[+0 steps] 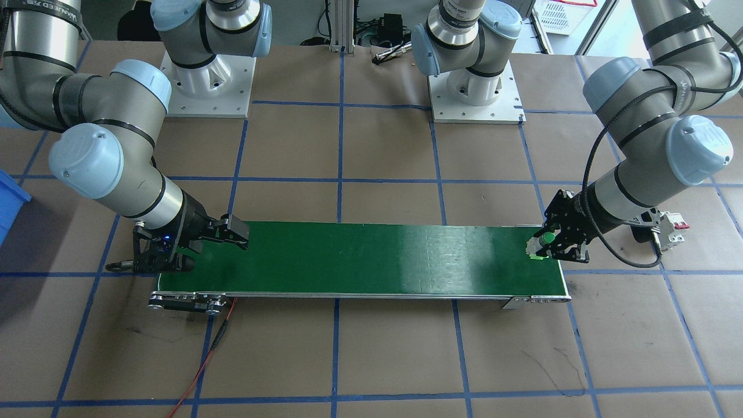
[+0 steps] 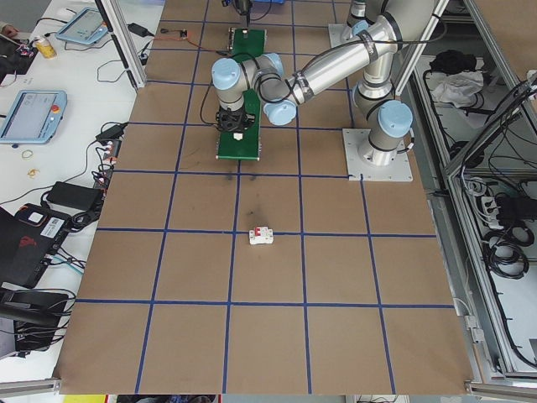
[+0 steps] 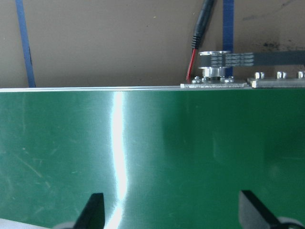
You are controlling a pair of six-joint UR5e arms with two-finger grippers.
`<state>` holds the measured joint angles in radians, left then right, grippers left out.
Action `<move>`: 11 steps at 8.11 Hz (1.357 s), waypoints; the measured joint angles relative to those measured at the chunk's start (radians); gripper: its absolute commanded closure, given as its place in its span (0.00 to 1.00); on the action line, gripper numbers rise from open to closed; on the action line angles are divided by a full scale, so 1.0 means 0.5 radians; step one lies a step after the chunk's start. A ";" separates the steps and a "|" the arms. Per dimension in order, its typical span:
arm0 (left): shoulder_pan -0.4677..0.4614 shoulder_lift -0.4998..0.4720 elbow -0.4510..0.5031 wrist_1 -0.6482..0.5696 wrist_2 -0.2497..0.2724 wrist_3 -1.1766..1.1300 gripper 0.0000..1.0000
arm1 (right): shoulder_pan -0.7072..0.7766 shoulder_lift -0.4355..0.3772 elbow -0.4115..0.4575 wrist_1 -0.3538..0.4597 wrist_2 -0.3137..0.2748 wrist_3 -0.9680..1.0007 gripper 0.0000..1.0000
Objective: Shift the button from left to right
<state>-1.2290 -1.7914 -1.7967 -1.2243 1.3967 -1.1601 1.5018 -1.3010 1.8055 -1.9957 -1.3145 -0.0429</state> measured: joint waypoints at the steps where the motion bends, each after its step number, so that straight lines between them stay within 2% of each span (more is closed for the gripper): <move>1: 0.000 -0.012 -0.007 0.002 0.004 0.001 1.00 | 0.000 0.000 0.000 0.000 0.000 0.000 0.00; 6: -0.001 -0.055 -0.028 0.048 0.014 0.005 0.96 | 0.000 0.000 0.000 -0.003 0.000 0.000 0.00; 7: 0.000 -0.070 -0.029 0.061 0.017 0.006 0.74 | 0.000 0.000 0.000 -0.003 0.001 0.000 0.01; 8: 0.000 -0.079 -0.030 0.074 0.019 0.009 0.70 | 0.000 0.000 0.000 -0.003 0.002 0.000 0.01; 9: 0.000 -0.085 -0.030 0.080 0.023 0.014 0.44 | 0.000 0.000 0.000 -0.003 0.003 0.000 0.01; 11: 0.000 -0.105 -0.035 0.081 0.033 0.018 0.27 | 0.000 0.000 0.000 -0.003 0.003 0.002 0.00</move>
<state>-1.2287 -1.8438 -1.8139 -1.1836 1.4130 -1.1510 1.5018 -1.3008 1.8055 -1.9972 -1.3131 -0.0418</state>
